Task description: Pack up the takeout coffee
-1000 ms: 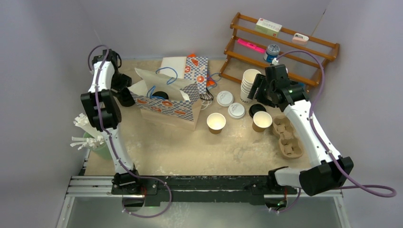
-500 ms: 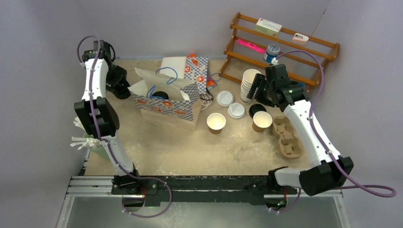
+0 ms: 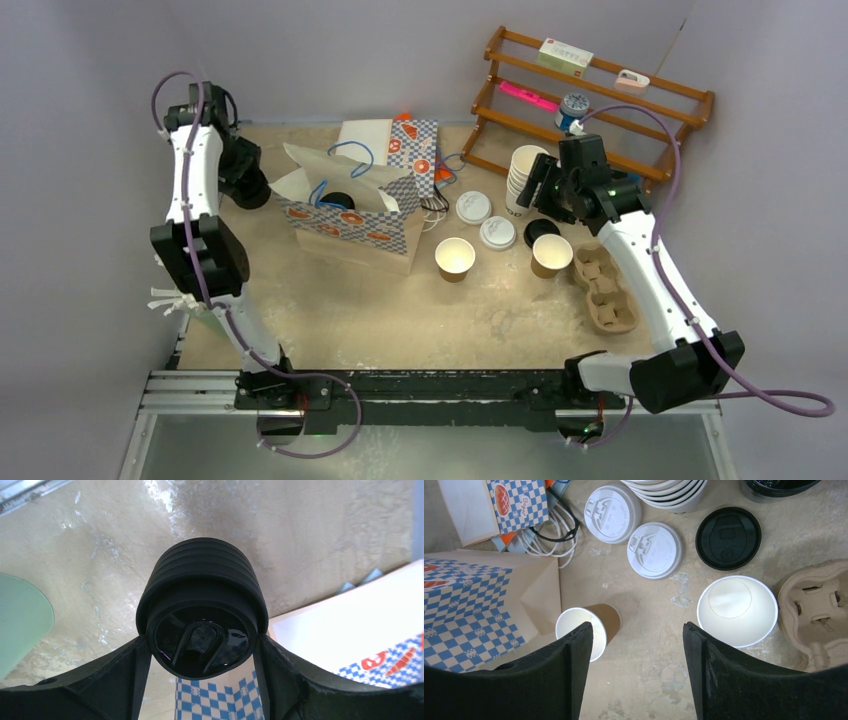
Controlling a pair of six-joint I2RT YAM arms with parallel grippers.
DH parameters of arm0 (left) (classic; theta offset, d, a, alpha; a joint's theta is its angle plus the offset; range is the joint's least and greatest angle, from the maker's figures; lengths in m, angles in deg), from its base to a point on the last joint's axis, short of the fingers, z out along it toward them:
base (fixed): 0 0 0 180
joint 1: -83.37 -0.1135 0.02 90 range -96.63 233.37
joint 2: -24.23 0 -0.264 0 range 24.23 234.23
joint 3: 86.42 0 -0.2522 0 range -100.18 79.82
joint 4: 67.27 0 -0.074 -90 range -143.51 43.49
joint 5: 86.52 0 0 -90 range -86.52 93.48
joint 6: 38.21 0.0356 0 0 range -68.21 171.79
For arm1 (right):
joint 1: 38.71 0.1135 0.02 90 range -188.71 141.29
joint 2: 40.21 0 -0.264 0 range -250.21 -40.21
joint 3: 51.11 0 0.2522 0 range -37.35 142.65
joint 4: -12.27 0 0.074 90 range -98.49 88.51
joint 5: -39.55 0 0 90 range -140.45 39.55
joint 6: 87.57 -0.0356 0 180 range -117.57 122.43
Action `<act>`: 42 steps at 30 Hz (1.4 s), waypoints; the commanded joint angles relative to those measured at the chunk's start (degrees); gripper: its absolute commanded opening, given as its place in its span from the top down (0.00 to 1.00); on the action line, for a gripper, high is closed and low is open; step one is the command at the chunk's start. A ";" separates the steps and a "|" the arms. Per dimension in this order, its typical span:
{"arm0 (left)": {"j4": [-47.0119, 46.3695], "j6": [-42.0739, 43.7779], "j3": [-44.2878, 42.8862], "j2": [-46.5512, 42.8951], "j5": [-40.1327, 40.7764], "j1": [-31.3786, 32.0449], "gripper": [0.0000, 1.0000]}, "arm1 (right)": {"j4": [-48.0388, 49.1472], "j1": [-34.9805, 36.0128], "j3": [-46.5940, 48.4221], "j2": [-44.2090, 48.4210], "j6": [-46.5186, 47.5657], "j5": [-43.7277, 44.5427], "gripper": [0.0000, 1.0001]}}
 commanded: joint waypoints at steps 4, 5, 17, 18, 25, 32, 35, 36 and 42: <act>-6.23 0.02 -1.19 -13.39 0.25 -0.34 0.40 | 1.27 0.25 1.04 1.91 0.83 -1.63 0.32; -7.14 -0.43 -1.26 -15.03 -0.21 0.01 0.41 | 1.23 0.24 1.06 1.97 0.83 -1.65 0.32; -41.80 3.86 0.19 -25.59 -25.03 10.85 0.57 | 1.43 0.25 0.46 2.34 0.52 -2.68 0.32; -42.32 4.16 -1.82 -24.23 -27.26 12.62 0.57 | 1.46 0.25 0.44 2.36 0.49 -2.70 0.32; -48.34 7.58 -3.86 -20.76 -36.04 28.56 0.59 | 1.32 0.25 1.50 2.64 0.39 -1.58 0.33; -43.11 14.05 -2.49 -16.96 -38.19 44.14 0.60 | 3.90 0.24 2.36 8.10 2.98 -1.38 0.34; -36.53 18.75 -4.99 -13.59 -35.80 49.71 0.62 | 1.53 0.22 1.32 11.33 2.43 4.76 0.35; -35.11 20.36 -5.39 -12.63 -34.49 51.13 0.63 | 0.56 0.24 1.02 12.69 1.56 7.24 0.35; -33.57 27.26 -2.17 -8.45 -27.86 58.68 0.63 | -3.28 0.21 -1.99 18.13 -0.18 11.51 0.35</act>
